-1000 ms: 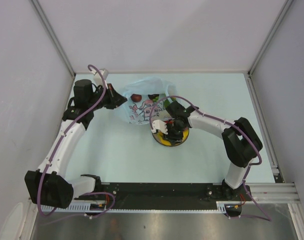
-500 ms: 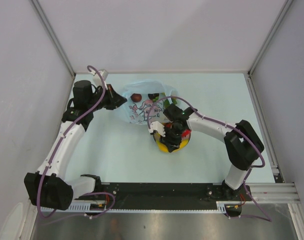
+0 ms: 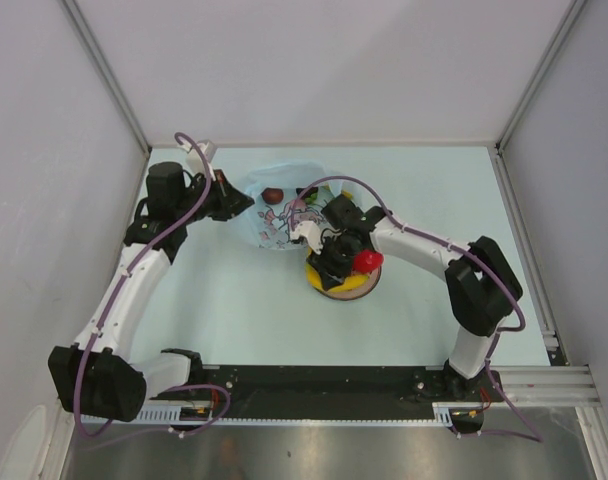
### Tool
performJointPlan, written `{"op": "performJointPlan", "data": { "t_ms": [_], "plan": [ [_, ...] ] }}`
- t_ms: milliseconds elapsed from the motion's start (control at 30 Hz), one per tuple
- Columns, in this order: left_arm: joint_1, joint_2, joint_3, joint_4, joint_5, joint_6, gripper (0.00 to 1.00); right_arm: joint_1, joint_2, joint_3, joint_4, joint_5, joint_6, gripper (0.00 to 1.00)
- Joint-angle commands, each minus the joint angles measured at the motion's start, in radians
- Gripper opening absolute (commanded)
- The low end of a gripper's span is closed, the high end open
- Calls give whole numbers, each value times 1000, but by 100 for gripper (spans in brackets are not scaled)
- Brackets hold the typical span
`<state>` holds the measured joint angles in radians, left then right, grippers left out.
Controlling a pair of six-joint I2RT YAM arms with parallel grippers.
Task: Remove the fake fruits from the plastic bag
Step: Adjust the fake fruit on the plate, then take out the fake fruit from the plastic bag.
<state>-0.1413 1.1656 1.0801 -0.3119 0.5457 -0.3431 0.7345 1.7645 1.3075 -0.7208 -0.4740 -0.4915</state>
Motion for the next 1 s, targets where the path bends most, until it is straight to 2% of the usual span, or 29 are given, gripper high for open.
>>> {"op": "performJointPlan", "data": {
  "t_ms": [0,33,167,200,300,333,467,500,567,700,900,967],
  "plan": [
    [8,-17,4,39,11,-14,0,-23,50,52,73,38,93,30],
    [8,-14,9,37,13,-14,0,-23,61,55,75,37,106,37],
    [8,-15,15,28,11,-8,0,-18,62,70,52,29,105,53],
    [8,-14,17,27,11,-7,0,-17,59,75,43,22,105,63],
    [6,-12,17,23,13,-7,0,-26,36,140,-43,-23,82,71],
    [8,-14,21,20,13,-5,0,-32,35,209,-105,-38,77,71],
    [8,-4,32,14,22,-2,0,-107,56,413,-174,-109,123,65],
    [8,-7,34,14,29,-2,0,-138,70,438,-157,-110,178,58],
    [8,-12,40,16,45,-4,0,-159,90,489,-77,-92,226,50],
    [8,-27,56,-12,76,9,0,-153,206,568,12,35,243,41],
    [8,-52,76,-58,111,35,0,-124,410,765,17,153,234,35],
    [8,-60,80,-65,125,41,0,-109,443,786,26,248,211,34]
  ]
}}
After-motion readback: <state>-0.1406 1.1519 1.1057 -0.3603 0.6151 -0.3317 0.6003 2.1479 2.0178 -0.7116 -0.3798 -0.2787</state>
